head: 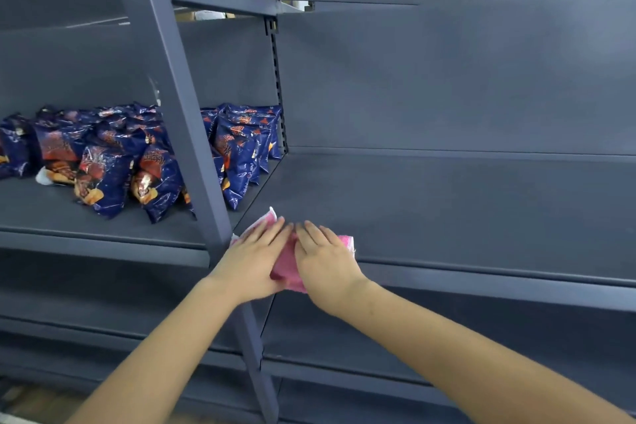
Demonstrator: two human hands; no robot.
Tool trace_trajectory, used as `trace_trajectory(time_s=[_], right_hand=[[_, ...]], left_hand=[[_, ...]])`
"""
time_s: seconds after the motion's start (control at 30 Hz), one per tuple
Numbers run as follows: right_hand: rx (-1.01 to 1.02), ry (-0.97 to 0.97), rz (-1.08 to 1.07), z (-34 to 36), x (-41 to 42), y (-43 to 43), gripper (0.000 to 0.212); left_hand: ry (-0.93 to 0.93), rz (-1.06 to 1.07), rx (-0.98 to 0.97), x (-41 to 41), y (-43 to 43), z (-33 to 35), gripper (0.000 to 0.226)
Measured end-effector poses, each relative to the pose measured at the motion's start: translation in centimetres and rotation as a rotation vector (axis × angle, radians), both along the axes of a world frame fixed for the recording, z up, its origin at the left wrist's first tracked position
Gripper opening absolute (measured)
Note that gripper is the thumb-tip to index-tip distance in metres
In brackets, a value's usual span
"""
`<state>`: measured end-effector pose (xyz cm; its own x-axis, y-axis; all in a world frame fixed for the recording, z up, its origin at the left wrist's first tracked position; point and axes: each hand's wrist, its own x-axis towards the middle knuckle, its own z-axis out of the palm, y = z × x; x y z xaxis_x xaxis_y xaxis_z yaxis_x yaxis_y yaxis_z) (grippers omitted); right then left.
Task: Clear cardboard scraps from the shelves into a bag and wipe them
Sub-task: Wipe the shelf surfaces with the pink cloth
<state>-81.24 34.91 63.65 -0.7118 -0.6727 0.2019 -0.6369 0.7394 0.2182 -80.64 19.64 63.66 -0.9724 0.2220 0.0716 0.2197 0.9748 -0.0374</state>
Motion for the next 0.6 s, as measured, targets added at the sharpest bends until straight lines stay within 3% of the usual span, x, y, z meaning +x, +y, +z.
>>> trace_trajectory(time_s=[0.1, 0.2, 0.3, 0.6], right_hand=[[-0.081, -0.056, -0.076, -1.4, 0.8, -1.3, 0.072], [-0.095, 0.067, -0.079, -2.4, 0.9, -1.4, 0.077], [-0.132, 0.129, -0.024, -3.0, 0.3, -1.4, 0.073], [-0.111, 0.340, -0.037, -4.3, -0.3, -1.0, 0.056]], left_hand=[[0.040, 0.023, -0.066, -0.3, -1.3, -1.0, 0.101], [0.235, 0.006, -0.188, 0.0, -1.0, -1.6, 0.106], [0.414, 0.000, -0.189, -0.4, -0.7, -2.5, 0.089], [0.599, 0.000, -0.103, -1.5, -0.4, -4.6, 0.054]])
